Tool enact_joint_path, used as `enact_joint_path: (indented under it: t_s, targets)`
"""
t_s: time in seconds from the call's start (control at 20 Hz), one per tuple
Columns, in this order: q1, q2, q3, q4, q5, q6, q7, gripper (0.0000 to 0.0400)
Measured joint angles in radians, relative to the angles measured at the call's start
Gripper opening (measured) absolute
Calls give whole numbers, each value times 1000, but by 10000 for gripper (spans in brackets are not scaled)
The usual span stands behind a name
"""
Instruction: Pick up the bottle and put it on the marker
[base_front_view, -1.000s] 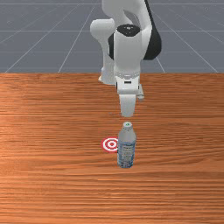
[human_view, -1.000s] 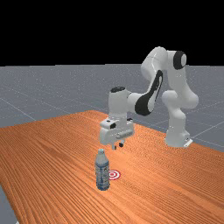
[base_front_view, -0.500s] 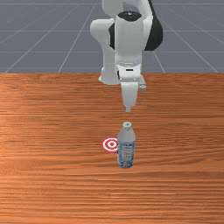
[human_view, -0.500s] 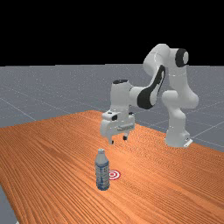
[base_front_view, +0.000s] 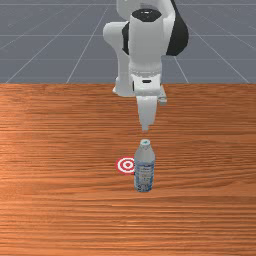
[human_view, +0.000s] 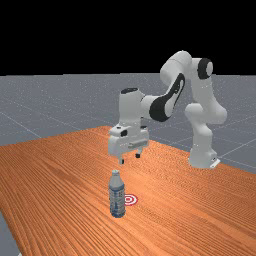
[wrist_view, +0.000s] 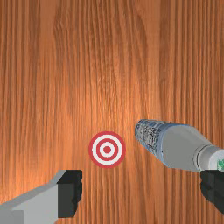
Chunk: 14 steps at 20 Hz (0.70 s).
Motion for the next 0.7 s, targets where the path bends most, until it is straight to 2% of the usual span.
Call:
enact_joint_path:
  t_s: [0.25,0.55,0.65,0.7]
  targets:
    - [-7,-6,5,3,18,-7,-14,400]
    - [-1,-1,-1,2,-1,-2,0,400]
    - [0,-33,-2,-59,-5,92,3,400]
    - [0,-38,-2,-59,-5,90,3,400]
